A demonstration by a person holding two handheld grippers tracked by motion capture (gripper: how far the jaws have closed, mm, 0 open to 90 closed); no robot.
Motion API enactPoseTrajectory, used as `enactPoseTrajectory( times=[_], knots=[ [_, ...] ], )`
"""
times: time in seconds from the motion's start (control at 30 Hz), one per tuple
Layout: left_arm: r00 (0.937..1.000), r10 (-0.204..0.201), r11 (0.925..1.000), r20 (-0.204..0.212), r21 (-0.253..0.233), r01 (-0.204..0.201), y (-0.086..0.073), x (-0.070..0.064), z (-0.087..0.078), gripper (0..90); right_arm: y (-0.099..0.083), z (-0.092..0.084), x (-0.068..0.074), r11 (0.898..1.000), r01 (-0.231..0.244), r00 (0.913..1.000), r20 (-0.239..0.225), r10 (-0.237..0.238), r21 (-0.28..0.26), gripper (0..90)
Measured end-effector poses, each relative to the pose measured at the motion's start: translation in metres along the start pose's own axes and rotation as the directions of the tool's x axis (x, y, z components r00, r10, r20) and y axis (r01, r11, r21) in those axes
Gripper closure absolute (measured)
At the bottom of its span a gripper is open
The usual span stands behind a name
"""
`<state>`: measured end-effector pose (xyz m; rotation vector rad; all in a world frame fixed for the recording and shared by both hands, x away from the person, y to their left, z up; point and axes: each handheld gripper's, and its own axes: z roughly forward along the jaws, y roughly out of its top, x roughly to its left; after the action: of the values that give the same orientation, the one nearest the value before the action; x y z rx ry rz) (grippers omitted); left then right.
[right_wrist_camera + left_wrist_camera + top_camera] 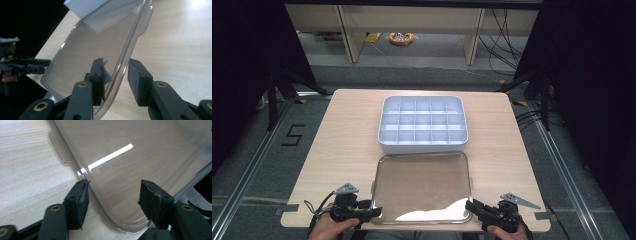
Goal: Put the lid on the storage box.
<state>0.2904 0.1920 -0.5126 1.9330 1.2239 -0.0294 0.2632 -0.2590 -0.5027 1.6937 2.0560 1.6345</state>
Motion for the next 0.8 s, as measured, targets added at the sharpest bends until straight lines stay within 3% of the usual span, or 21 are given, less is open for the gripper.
enactPoseTrajectory(
  times=[0.13, 0.2, 0.23, 0.33, 0.4, 0.43, 0.5, 0.53, 0.63, 0.7, 0.73, 0.77, 0.8],
  knots=[
    [0.9998, -0.013, 0.9999, 0.012, -0.008, 0.013, 0.001, 0.000, 0.002, 29.1, 0.003, -0.003, 0.005, 0.999, 0.032, 0.9994, -0.015, -0.032, -0.025, 66.7],
    [0.9999, -0.012, 0.9999, 0.012, -0.005, 0.012, 0.002, 0.000, 0.002, 27.0, 0.003, -0.004, 0.006, 0.999, 0.037, 0.9991, -0.019, -0.037, -0.010, 66.7],
    [0.9994, -0.033, 0.9993, 0.014, -0.019, 0.033, 0.002, 0.000, 0.004, 23.7, 0.003, -0.005, 0.008, 0.999, 0.044, 0.9988, -0.022, -0.044, -0.012, 66.7],
    [0.9993, -0.035, 0.9992, 0.014, -0.019, 0.035, 0.003, 0.000, 0.004, 20.4, 0.005, -0.006, 0.010, 0.996, 0.084, 0.9960, -0.028, -0.085, -0.025, 66.7],
    [0.9989, -0.047, 0.9985, 0.007, -0.030, 0.047, 0.003, 0.001, 0.004, 18.8, 0.005, -0.008, 0.017, 0.998, 0.062, 0.9973, -0.040, -0.063, -0.007, 66.9],
    [0.9985, -0.054, 0.9981, 0.008, -0.031, 0.054, 0.003, 0.001, 0.004, 17.7, 0.006, -0.007, 0.014, 0.992, 0.121, 0.9920, -0.035, -0.121, -0.021, 67.0],
    [0.9978, -0.066, 0.9973, 0.014, -0.032, 0.066, 0.004, 0.002, 0.004, 16.7, 0.006, -0.008, 0.018, 0.995, 0.100, 0.9940, -0.043, -0.101, -0.011, 67.0],
    [0.9975, -0.067, 0.9974, 0.023, -0.024, 0.068, 0.004, 0.004, 0.003, 16.7, 0.007, -0.009, 0.018, 0.988, 0.147, 0.9873, -0.056, -0.149, -0.035, 67.0],
    [0.9962, -0.082, 0.9960, 0.029, -0.032, 0.083, 0.004, 0.005, 0.003, 16.6, 0.008, -0.010, 0.019, 0.985, 0.165, 0.9840, -0.061, -0.168, -0.044, 67.0],
    [0.9980, -0.062, 0.9975, 0.015, -0.032, 0.062, 0.005, 0.005, 0.004, 16.7, 0.008, -0.012, 0.021, 0.979, 0.199, 0.9776, -0.061, -0.202, -0.043, 67.4],
    [0.9986, -0.051, 0.9982, 0.013, -0.030, 0.052, 0.006, 0.006, 0.003, 16.7, 0.006, -0.013, 0.025, 0.987, 0.160, 0.9847, -0.066, -0.161, -0.028, 67.5],
    [0.9986, -0.051, 0.9982, 0.013, -0.030, 0.052, 0.006, 0.006, 0.003, 16.6, 0.007, -0.013, 0.023, 0.977, 0.211, 0.9750, -0.064, -0.213, -0.039, 67.7],
    [0.9980, -0.062, 0.9974, 0.015, -0.037, 0.062, 0.006, 0.006, 0.004, 16.6, 0.007, -0.013, 0.023, 0.977, 0.211, 0.9750, -0.064, -0.213, -0.039, 67.7]
  ],
)
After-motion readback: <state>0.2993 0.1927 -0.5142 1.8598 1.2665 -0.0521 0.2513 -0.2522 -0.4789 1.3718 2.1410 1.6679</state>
